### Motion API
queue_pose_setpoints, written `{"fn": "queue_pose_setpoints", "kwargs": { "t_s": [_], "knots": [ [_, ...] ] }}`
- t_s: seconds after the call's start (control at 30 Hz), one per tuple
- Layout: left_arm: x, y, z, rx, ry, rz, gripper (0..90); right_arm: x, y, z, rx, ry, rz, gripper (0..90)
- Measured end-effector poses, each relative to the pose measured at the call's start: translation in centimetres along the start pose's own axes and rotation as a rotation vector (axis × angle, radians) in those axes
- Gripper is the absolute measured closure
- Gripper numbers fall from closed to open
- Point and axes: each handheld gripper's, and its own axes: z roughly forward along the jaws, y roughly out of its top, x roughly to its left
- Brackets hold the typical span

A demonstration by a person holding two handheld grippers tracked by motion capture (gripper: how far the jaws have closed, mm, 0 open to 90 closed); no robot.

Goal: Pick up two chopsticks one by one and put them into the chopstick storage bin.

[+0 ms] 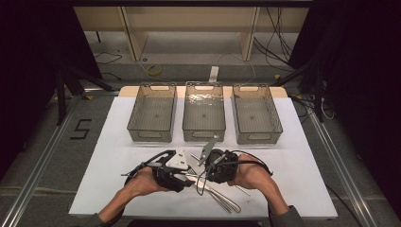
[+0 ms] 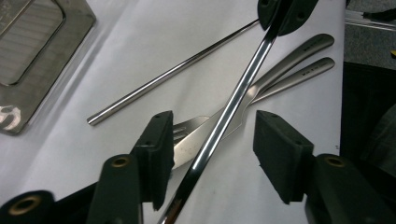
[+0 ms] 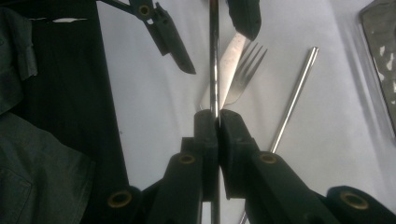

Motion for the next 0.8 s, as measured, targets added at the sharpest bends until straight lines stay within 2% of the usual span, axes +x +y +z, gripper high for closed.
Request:
{"fn": "queue_pose_setpoints", "kwargs": {
  "t_s": [0.03, 0.17, 0.2, 0.3, 0.33, 0.4, 0.5, 0.6, 0.67, 0.7, 0.73, 0.77, 0.8],
  "knots": [
    [0.0, 0.0, 0.0, 0.005, -0.002, 0.006, 51.4, 0.0, 0.0, 0.0, 0.012, 0.000, -0.014, 86.9],
    [0.0, 0.0, 0.2, 0.022, -0.015, 0.022, 57.5, 0.2, 0.1, 0.0, 0.008, 0.009, -0.010, 86.9],
    [-0.1, 0.0, 0.2, 0.032, -0.012, 0.034, 59.9, 0.3, 0.1, -0.1, 0.018, 0.014, -0.030, 86.9],
    [-0.1, 0.0, 0.1, 0.030, -0.013, 0.041, 64.6, 0.4, 0.1, 0.0, 0.004, 0.011, -0.028, 86.9],
    [0.0, 0.0, 0.1, 0.028, -0.023, 0.035, 70.0, 0.2, 0.1, 0.0, 0.025, 0.013, -0.047, 86.8],
    [-0.1, 0.0, 0.0, 0.033, -0.031, 0.047, 72.4, 0.2, 0.0, 0.1, 0.018, 0.020, -0.050, 86.8],
    [-0.3, 0.0, 0.0, 0.039, -0.034, 0.080, 74.1, 0.3, 0.0, 0.1, 0.019, 0.024, -0.054, 86.7],
    [-0.7, -0.1, 0.0, 0.041, -0.056, 0.121, 77.7, 0.2, -0.1, 0.1, 0.017, 0.032, -0.084, 86.4],
    [-0.9, -0.1, 0.1, 0.051, -0.078, 0.136, 82.1, -0.1, -0.3, 0.0, 0.002, 0.040, -0.085, 84.2],
    [-1.1, -0.1, 0.2, 0.052, -0.089, 0.145, 83.3, -0.2, -0.4, 0.0, 0.003, 0.043, -0.069, 82.8],
    [-1.2, 0.0, 0.2, 0.053, -0.088, 0.142, 83.3, -0.2, -0.4, 0.0, 0.003, 0.043, -0.069, 82.8],
    [-1.3, 0.0, 0.3, 0.062, -0.078, 0.141, 83.7, -0.5, -0.6, -0.1, -0.004, 0.043, -0.024, 78.3],
    [-1.2, 0.0, 0.4, 0.071, -0.076, 0.136, 83.7, -0.7, -0.8, -0.2, -0.020, 0.041, -0.021, 71.6]
  ]
}}
